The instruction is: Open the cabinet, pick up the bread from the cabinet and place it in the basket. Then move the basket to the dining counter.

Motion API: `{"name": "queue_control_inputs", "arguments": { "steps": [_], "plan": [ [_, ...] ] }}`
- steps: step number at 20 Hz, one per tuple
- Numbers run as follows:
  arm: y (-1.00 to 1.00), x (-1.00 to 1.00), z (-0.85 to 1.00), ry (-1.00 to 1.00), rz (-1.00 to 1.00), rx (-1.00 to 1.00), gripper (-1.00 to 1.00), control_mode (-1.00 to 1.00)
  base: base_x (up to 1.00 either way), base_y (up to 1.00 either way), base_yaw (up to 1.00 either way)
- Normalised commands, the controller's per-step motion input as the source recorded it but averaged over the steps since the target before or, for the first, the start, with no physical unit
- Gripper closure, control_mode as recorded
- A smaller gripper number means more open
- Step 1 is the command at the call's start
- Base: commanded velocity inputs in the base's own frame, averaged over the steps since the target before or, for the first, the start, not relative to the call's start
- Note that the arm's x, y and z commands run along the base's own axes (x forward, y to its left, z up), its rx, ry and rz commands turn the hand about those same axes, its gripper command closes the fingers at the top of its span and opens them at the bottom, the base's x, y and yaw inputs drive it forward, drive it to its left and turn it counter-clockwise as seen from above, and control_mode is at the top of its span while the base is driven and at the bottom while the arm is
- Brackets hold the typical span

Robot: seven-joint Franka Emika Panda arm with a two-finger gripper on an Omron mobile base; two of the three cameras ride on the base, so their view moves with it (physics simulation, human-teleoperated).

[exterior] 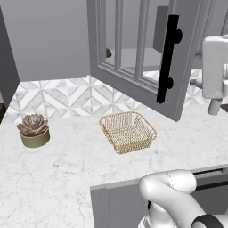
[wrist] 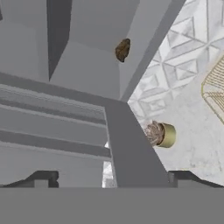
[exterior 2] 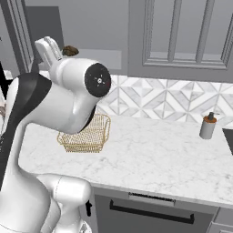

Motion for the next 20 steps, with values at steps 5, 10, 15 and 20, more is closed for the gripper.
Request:
{"name": "queue_control_inputs", "arguments": {
  "steps": [5,10,15,20],
  "plan": [
    [0.19,0.90,0.31,0.21,0.08,0.27,-1.00,-1.00,0.00,0.00,0.00],
    [0.80,0.12,0.03,0.08,0.27,0.12,-1.00,-1.00,0.00,0.00,0.00],
    [0.92,-0.13,0.00,0.04,0.23,0.07,-1.00,-1.00,0.00,0.00,0.00],
    [1.00,-0.35,-0.07,-0.09,0.05,0.00,-1.00,-1.00,0.00,0.00,0.00]
  ]
}}
